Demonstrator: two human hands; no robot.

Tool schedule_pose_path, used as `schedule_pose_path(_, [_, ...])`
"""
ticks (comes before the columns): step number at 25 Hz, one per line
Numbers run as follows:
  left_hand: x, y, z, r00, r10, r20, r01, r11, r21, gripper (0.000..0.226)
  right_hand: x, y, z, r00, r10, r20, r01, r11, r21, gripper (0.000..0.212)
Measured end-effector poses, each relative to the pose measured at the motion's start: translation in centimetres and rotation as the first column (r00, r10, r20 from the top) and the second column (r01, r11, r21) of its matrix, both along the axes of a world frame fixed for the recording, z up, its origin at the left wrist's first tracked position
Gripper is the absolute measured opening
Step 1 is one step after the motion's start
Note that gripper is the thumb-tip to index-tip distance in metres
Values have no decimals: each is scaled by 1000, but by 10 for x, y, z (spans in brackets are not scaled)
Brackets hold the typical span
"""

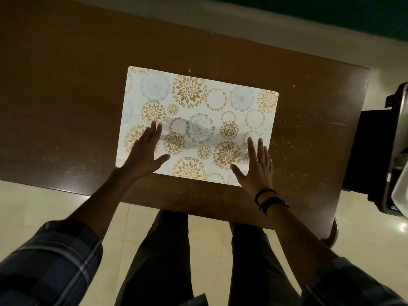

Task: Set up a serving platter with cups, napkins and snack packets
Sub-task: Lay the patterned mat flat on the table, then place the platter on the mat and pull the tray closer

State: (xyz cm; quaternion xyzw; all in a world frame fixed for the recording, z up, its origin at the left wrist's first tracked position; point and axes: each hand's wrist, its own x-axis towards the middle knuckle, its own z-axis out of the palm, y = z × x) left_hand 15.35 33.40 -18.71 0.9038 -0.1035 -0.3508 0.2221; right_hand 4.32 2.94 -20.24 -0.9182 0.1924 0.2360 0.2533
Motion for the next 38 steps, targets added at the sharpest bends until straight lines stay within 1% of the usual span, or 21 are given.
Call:
schedule_pose_path(3, [-11,-51,12,999,-52,8,53,997,-48,86,-2,-20,16,993,-99,62,97,995,32,91])
schedule_pose_path(6, [-20,-124,22,990,-142,24,143,981,-130,83,-14,-57,38,970,-216,108,216,976,11,91])
schedule_pose_path(11, [-37,-249,39,960,-261,99,278,930,-242,79,-52,-132,68,879,-444,176,445,895,37,94])
schedule_pose_path(13, [-49,-295,44,950,-293,106,311,905,-290,78,-76,-168,75,798,-563,212,565,823,61,95])
schedule_pose_path(16, [-68,-354,46,933,-346,96,358,875,-326,77,-116,-222,78,618,-736,277,746,660,89,94])
schedule_pose_path(21, [-96,-409,35,902,-430,35,414,840,-350,77,-172,-292,65,362,-888,284,911,402,93,91])
schedule_pose_path(23, [-106,-424,29,898,-439,-12,406,840,-360,78,-185,-313,56,295,-919,262,940,329,93,88])
schedule_pose_path(24, [-110,-429,26,897,-440,-32,400,842,-361,78,-190,-321,51,292,-921,258,943,323,84,84])
schedule_pose_path(25, [-113,-433,23,896,-443,-47,398,844,-360,78,-193,-327,47,317,-910,266,936,345,65,79])
schedule_pose_path(27, [-118,-440,17,892,-448,-63,401,846,-351,78,-195,-340,36,413,-865,285,900,435,17,72])
schedule_pose_path(28, [-120,-444,14,892,-447,-65,401,850,-342,78,-195,-349,30,447,-848,284,884,467,3,72])
schedule_pose_path(29, [-121,-447,11,895,-442,-61,399,854,-333,77,-193,-357,26,459,-845,274,878,478,2,76])
schedule_pose_path(31, [-122,-451,5,900,-434,-46,398,858,-325,76,-192,-372,18,433,-875,216,894,448,25,89])
schedule_pose_path(32, [-123,-453,3,900,-434,-40,400,859,-320,75,-191,-378,16,399,-897,190,908,416,58,94])
schedule_pose_path(33, [-124,-455,0,899,-436,-36,404,859,-315,74,-189,-384,15,345,-920,186,921,371,124,96])
schedule_pose_path(36, [-127,-458,-5,897,-440,-44,406,858,-316,72,-187,-400,17,102,-965,241,890,197,410,85])
schedule_pose_path(38, [-128,-459,-6,897,-439,-44,406,860,-309,71,-185,-409,19,-29,-983,180,850,71,523,84])
